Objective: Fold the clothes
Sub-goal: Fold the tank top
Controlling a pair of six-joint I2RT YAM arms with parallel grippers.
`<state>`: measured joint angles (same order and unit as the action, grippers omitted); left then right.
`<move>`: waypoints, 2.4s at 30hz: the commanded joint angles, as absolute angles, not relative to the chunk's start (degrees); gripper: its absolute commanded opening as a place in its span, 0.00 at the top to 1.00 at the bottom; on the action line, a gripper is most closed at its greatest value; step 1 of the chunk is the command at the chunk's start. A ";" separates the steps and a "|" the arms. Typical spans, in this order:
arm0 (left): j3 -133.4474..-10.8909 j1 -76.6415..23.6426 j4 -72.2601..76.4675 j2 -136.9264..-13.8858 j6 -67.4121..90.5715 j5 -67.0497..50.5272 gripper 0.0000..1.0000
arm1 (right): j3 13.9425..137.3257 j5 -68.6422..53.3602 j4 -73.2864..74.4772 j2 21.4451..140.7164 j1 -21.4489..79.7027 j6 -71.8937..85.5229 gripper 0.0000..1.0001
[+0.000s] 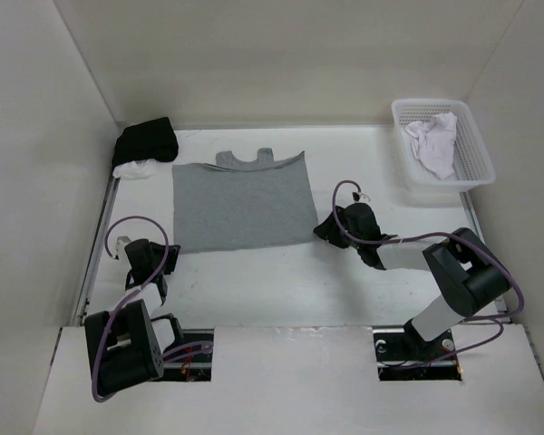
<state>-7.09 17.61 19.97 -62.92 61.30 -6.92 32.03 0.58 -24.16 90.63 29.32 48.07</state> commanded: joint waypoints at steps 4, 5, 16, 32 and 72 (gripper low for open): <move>-7.65 17.62 23.82 -64.77 60.29 -7.38 0.94 | 30.94 1.93 -23.65 86.76 29.40 50.54 0.53; -7.73 17.62 23.82 -64.86 60.29 -7.30 0.94 | 30.42 2.54 -22.77 85.53 29.40 50.54 0.53; -8.09 17.54 23.64 -64.07 60.03 -7.30 0.97 | 31.11 1.85 -20.57 87.28 30.54 51.15 0.57; -8.35 17.36 23.82 -63.63 60.03 -7.21 0.97 | 32.78 -0.18 -21.88 92.37 30.37 52.38 0.77; -33.24 -1.01 -9.96 -29.41 59.32 0.70 1.00 | 50.73 32.07 17.34 37.06 53.91 31.55 0.94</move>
